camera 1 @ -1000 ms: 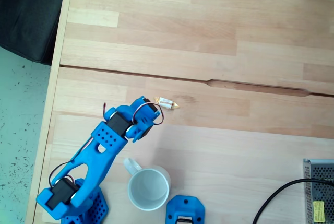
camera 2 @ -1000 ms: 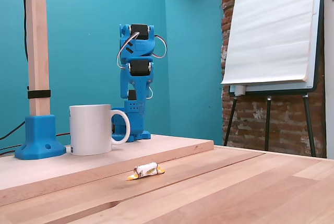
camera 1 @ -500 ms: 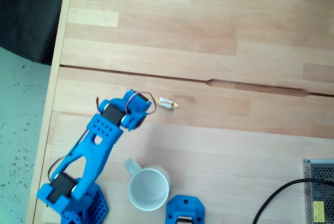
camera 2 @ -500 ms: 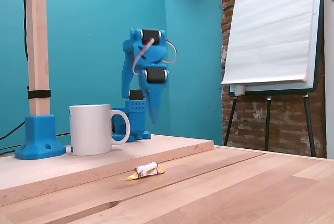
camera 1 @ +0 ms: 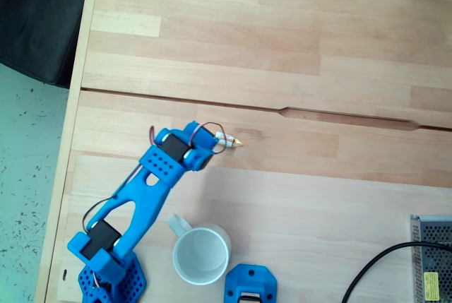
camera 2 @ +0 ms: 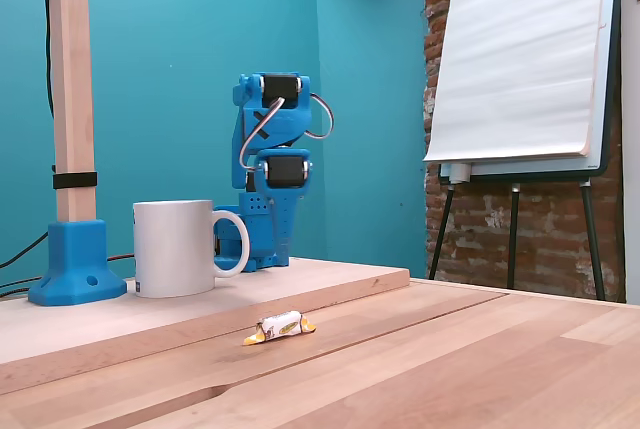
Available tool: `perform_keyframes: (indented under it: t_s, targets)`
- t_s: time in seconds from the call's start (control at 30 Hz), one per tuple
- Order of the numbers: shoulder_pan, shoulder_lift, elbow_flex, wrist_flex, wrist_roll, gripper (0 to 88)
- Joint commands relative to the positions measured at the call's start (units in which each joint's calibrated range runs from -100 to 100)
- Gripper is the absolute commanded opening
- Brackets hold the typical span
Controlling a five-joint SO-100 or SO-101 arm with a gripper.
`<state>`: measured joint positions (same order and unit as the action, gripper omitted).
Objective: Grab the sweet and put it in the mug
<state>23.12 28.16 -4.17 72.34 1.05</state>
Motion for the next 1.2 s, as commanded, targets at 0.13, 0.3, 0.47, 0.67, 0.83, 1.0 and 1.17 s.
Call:
perform_keyframes:
  t_s: [0.13,0.3,0.47,0.67,0.83,1.0,1.17]
  targets:
    - [1.50,0.07,-3.24,0.49,0.34,0.0]
    - [2.01,2.82,-6.54,0.57,-0.05,0.0]
    - [1.87,6.61,-10.91,0.57,-0.10,0.0]
    - [1.94,8.76,-14.56,0.57,0.44,0.0]
    - [1.21,10.23,-16.53,0.57,2.15,0.0]
    - [1.28,12.46,-16.88,1.46,2.64,0.0]
    - [1.28,14.10,-18.13,4.68,1.47,0.0]
